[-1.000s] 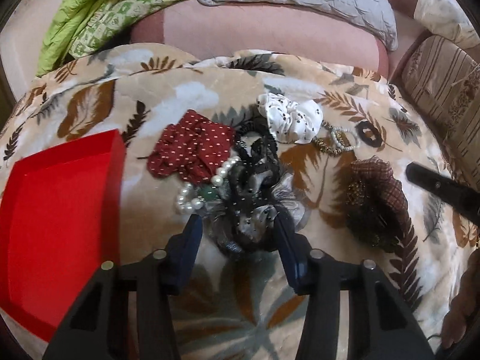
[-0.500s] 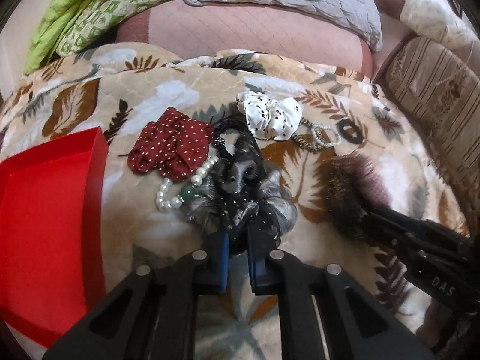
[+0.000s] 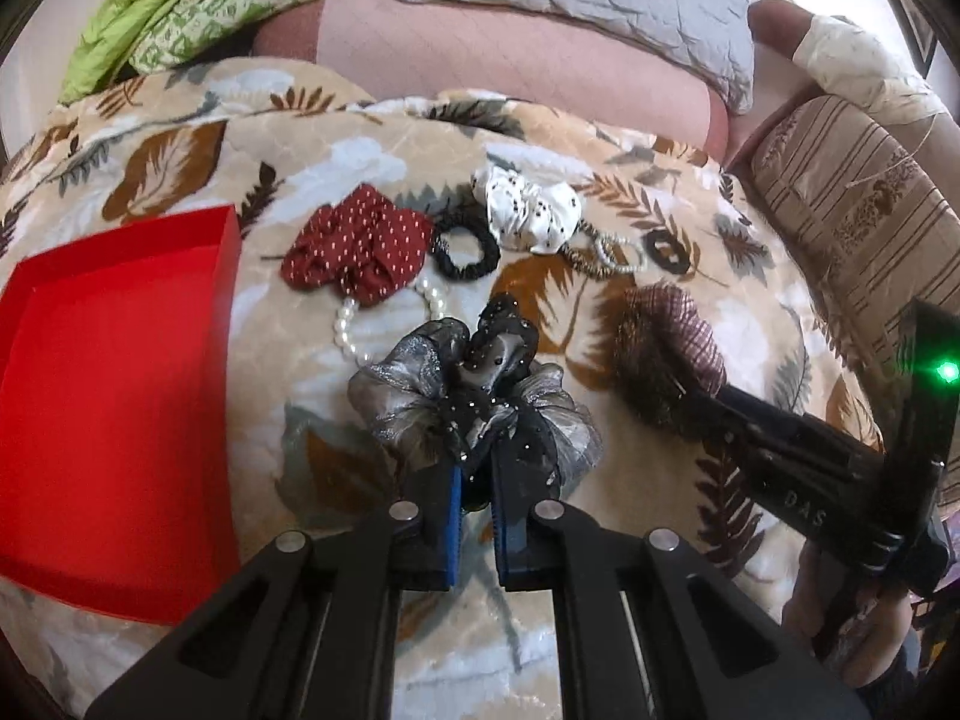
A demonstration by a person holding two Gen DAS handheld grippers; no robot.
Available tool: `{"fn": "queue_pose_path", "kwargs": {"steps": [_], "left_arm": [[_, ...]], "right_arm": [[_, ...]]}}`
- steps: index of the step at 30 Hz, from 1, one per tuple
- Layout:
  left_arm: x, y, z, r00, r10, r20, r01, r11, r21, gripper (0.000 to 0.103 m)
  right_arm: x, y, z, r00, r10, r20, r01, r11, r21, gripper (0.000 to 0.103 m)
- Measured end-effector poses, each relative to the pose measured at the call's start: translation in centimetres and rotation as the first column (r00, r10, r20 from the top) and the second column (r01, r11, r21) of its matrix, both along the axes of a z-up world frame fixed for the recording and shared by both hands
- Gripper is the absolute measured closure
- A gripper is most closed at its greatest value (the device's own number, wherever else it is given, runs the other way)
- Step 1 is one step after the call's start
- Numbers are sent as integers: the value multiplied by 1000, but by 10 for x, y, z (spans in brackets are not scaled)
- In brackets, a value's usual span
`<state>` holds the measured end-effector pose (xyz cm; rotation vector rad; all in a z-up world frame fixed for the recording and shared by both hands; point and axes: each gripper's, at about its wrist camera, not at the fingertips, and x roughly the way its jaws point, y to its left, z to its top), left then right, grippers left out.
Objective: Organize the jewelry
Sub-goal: 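Carry the grey scrunchie and black claw clip into the red tray with both tools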
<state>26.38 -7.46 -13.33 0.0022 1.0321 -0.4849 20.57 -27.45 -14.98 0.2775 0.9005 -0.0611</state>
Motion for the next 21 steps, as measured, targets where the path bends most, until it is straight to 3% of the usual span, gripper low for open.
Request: {"fn": "queue_pose_path", "kwargs": {"steps": [3, 6, 8, 9, 10, 16, 21], "left_arm": [[1, 2, -1, 1000, 2, -3, -2, 1000, 2, 95], [1, 1, -2, 1000, 3, -9, -3, 1000, 8, 95], [1, 1, -4, 1000, 4, -15, -4, 1000, 18, 95], [2, 1, -5, 1000, 6, -23, -6, 1000, 20, 95], [2, 2, -5, 1000, 7, -28, -7, 1000, 17, 95], [2, -1, -9, 1000, 4, -26, -4, 999, 32, 95], [5, -1, -16, 999, 11, -38, -9, 999, 43, 95]], "right_arm": [[1, -1, 0, 1000, -9, 3, 9, 1000, 9, 24], [4, 3, -8, 1000, 17, -15, -16, 999, 30, 24], [6, 12, -13, 998, 44, -41, -44, 999, -5, 35], [6, 16, -14, 997, 55, -50, -56, 998, -20, 52], [6, 19, -14, 996, 68, -53, -70, 997, -22, 59], [16, 27, -24, 994, 79, -81, -84, 994, -70, 58], [16, 20, -27, 994, 71, -82, -75, 997, -37, 61]]}}
